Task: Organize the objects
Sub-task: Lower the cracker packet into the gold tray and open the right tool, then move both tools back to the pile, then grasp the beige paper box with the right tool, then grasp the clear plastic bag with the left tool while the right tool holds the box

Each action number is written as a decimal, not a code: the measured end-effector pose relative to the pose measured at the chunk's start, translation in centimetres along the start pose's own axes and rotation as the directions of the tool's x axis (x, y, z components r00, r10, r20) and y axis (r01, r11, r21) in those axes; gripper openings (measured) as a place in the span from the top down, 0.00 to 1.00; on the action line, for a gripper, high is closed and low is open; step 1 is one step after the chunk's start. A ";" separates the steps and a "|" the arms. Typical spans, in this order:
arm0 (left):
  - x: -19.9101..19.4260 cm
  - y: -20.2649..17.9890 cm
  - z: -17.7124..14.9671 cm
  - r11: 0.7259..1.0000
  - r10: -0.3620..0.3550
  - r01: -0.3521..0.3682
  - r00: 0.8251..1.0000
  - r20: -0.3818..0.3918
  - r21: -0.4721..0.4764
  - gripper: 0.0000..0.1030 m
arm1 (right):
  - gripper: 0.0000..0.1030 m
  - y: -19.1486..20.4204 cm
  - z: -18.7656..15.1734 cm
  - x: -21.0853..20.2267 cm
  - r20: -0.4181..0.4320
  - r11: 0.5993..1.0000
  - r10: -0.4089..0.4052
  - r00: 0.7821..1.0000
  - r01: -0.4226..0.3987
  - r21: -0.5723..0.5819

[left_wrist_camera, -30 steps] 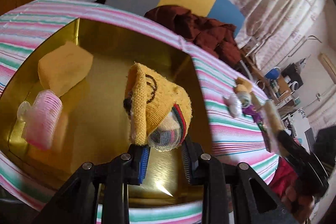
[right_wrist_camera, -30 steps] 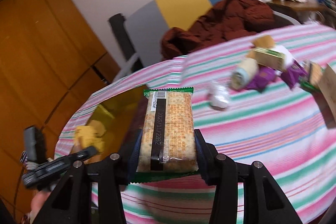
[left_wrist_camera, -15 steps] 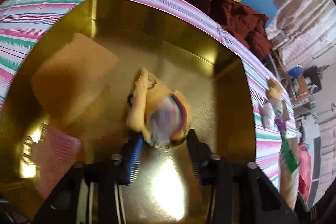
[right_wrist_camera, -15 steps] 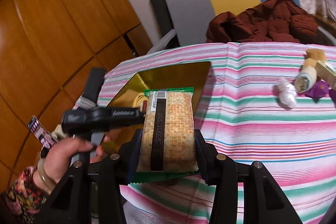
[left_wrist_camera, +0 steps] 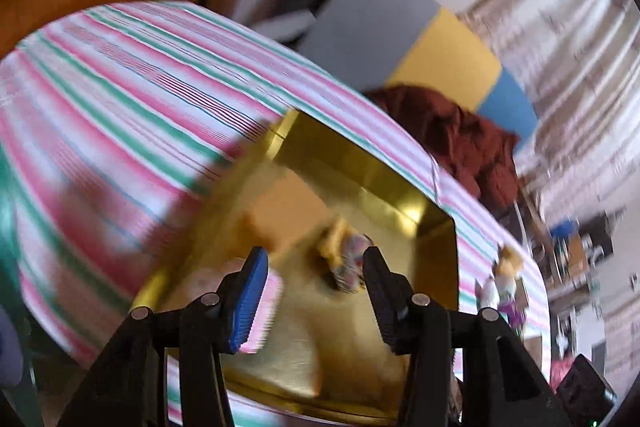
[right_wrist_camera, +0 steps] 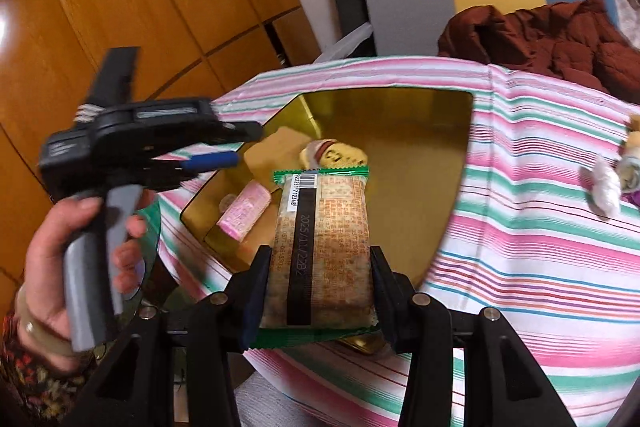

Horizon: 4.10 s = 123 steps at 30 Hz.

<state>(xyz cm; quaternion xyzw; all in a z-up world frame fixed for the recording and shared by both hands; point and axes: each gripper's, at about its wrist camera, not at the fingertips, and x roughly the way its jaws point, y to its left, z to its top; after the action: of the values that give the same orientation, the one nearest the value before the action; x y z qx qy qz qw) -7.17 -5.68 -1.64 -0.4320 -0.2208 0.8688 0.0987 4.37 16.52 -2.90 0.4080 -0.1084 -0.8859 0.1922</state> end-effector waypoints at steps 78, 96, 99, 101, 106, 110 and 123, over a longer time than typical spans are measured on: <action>0.4 -18.6 -16.0 0.820 -0.205 0.284 0.956 -0.208 0.497 0.50 | 0.07 -26.0 -4.0 -19.8 0.070 0.746 -0.618 0.783 0.557 0.364; 2.9 -22.3 -18.5 0.788 -0.174 0.324 0.933 -0.316 0.523 0.51 | 0.35 -38.3 -7.1 -22.0 -0.059 0.699 -0.564 0.824 0.513 0.498; 3.8 -23.1 -18.5 0.785 -0.165 0.330 0.927 -0.337 0.524 0.50 | 0.50 -38.5 -7.3 -21.3 -0.077 0.706 -0.546 0.834 0.508 0.493; 4.6 -23.8 -18.4 0.785 -0.154 0.328 0.925 -0.347 0.525 0.50 | 0.50 -38.1 -7.2 -21.3 -0.077 0.711 -0.547 0.833 0.512 0.482; 8.1 -25.5 -17.7 0.811 -0.102 0.299 0.919 -0.381 0.503 0.46 | 0.51 -36.7 -6.6 -21.1 -0.073 0.737 -0.540 0.839 0.513 0.440; 10.9 -27.5 -17.0 0.820 -0.084 0.285 0.918 -0.388 0.497 0.45 | 0.51 -35.7 -6.2 -20.7 -0.072 0.767 -0.512 0.856 0.493 0.410; 18.3 -34.1 -15.3 0.794 -0.003 0.182 0.955 -0.296 0.580 0.41 | 0.51 -33.5 -5.4 -19.1 -0.068 0.824 -0.455 0.888 0.449 0.347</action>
<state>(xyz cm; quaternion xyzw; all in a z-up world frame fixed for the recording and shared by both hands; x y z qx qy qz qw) -6.79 35.64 -6.65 -0.4852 0.0612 0.8177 0.3036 11.40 54.80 -5.06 0.4419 -0.1677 -0.8755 -0.1002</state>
